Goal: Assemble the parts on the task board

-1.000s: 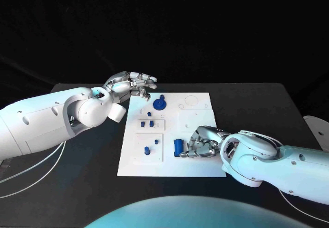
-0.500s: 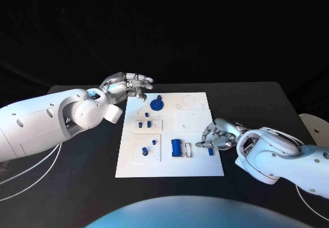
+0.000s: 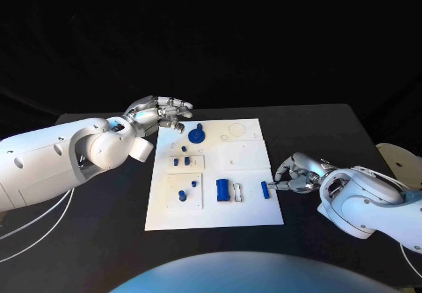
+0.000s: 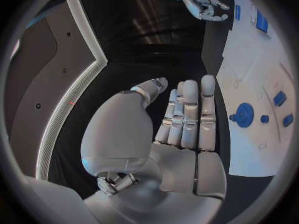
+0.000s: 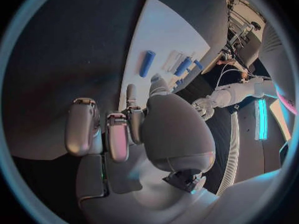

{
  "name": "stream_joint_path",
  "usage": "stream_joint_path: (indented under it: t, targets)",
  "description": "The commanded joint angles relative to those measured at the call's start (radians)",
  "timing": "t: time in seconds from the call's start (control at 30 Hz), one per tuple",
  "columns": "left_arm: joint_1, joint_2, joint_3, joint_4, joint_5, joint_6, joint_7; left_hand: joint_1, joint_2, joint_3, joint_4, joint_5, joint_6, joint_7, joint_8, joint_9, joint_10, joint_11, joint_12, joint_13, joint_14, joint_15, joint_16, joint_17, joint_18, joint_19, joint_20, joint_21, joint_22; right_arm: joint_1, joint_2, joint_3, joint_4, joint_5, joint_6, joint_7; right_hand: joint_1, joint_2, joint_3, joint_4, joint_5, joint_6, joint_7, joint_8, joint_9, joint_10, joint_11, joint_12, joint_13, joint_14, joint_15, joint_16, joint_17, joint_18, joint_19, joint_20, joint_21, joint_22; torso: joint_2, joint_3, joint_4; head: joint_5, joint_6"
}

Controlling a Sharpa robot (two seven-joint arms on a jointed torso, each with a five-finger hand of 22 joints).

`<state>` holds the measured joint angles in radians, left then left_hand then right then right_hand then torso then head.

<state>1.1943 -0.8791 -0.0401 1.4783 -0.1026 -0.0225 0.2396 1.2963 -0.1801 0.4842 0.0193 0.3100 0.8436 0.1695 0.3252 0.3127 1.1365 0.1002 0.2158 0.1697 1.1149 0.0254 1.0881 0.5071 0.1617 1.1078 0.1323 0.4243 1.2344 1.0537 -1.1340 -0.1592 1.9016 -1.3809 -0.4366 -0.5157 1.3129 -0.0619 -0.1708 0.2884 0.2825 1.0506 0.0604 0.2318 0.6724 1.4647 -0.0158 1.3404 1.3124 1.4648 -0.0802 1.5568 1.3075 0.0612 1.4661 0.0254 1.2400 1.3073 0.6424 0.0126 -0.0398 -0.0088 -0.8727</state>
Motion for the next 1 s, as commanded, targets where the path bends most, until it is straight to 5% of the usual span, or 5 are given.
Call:
stream_joint_path:
  t: [0.03, 0.73, 1.0]
  targets:
    - [-0.001, 0.001, 0.0, 0.003, 0.01, 0.006, 0.015, 0.001, 0.007, 0.0, -0.004, 0.005, -0.006, 0.001, 0.004, 0.001, -0.01, 0.0, 0.003, 0.001, -0.008, 0.002, -0.003, -0.001, 0.018, 0.006, -0.001, -0.006, -0.001, -0.014, 0.007, -0.002, -0.004, -0.048, 0.034, -0.018, 0.01, -0.001, -0.006, 0.002, -0.002, 0.009, 0.001, 0.006, 0.001, 0.015, 0.003, -0.01, 0.115, 0.092, 0.006, -0.005, 0.197, 0.005, 0.005, 0.009, -0.008, 0.174, -0.002, 0.0008, -0.0004, 0.003, 0.0]
    - [-0.002, -0.003, -0.002, 0.005, 0.011, 0.009, 0.009, 0.0, 0.007, 0.0, -0.004, 0.005, -0.006, 0.001, 0.006, 0.001, -0.01, 0.0, 0.005, 0.002, -0.008, 0.002, -0.002, -0.002, 0.018, 0.007, -0.001, -0.007, -0.001, -0.042, 0.078, -0.003, -0.034, -0.059, 0.035, -0.023, 0.016, 0.004, -0.01, 0.002, 0.006, 0.017, -0.002, 0.009, 0.004, 0.013, 0.0, -0.015, 0.112, 0.091, 0.004, -0.006, 0.194, 0.006, 0.004, 0.008, -0.013, 0.173, 0.001, -0.0007, 0.0002, 0.01, 0.0]
    - [-0.002, -0.005, -0.002, 0.008, 0.011, 0.009, 0.007, 0.0, 0.007, 0.0, -0.004, 0.005, -0.006, 0.001, 0.006, 0.001, -0.01, 0.0, 0.005, 0.002, -0.008, 0.002, -0.002, -0.002, 0.018, 0.007, -0.001, -0.007, -0.001, -0.047, 0.102, -0.002, -0.064, -0.098, 0.058, -0.027, 0.097, 0.027, 0.002, -0.005, 0.021, 0.017, -0.008, 0.002, 0.005, 0.013, -0.005, -0.015, 0.11, 0.092, -0.001, -0.007, 0.195, 0.006, 0.005, 0.004, -0.014, 0.173, 0.0, 0.0, 0.001, 0.013, 0.0]
